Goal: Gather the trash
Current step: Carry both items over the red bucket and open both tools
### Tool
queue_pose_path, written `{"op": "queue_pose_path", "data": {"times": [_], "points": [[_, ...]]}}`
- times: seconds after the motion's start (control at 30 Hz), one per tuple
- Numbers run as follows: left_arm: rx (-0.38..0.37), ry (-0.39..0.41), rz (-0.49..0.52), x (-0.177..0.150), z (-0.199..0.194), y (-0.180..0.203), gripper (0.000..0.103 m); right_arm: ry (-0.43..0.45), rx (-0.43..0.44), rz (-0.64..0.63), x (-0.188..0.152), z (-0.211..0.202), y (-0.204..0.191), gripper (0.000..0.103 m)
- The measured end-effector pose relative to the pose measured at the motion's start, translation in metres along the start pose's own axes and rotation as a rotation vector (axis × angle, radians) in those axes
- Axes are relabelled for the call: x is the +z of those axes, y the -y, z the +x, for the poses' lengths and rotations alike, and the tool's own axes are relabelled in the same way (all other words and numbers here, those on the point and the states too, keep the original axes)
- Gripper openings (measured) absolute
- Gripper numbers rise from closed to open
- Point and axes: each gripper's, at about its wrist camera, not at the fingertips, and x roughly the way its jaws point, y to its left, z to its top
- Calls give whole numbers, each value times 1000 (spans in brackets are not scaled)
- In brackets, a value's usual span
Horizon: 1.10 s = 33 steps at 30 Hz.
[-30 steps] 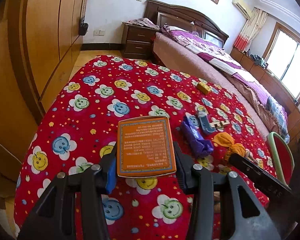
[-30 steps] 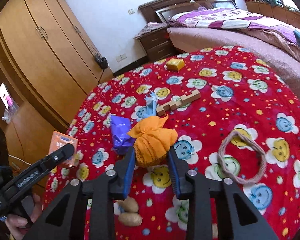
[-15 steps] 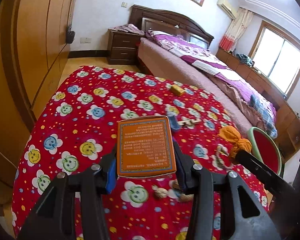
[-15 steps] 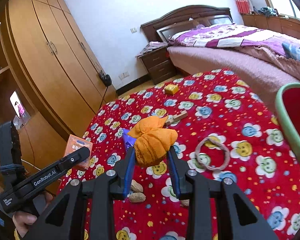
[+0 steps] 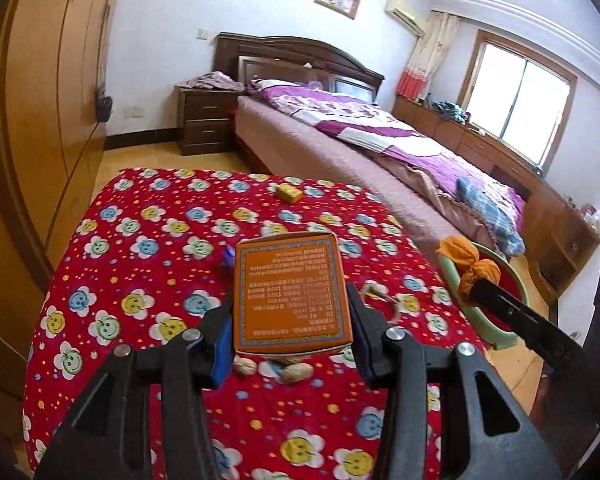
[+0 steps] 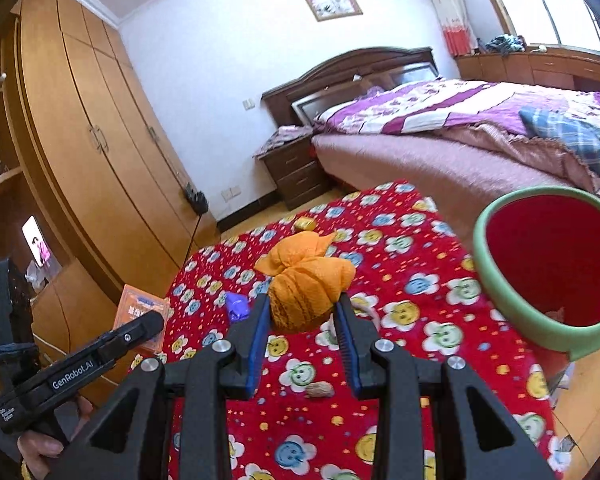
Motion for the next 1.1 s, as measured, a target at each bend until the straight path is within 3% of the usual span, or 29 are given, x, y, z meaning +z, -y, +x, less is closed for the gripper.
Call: {"op": "queue_pose_path", "data": {"times": [0.2,0.53,0.8,1.1], "points": [[-5,2,50,-3,-4,26,48,37,-21,-9,1,-25,13,35],[-75,-39,92,-2,13,69,48,110,-85,36,2,-61,50,35],[-139,-77,174,-2,50,119,48,144,-190,122,1,-74,104,36],[-214,-153,279,-5,104,182,48,114,-294,255,-7,-64,176,37]]}}
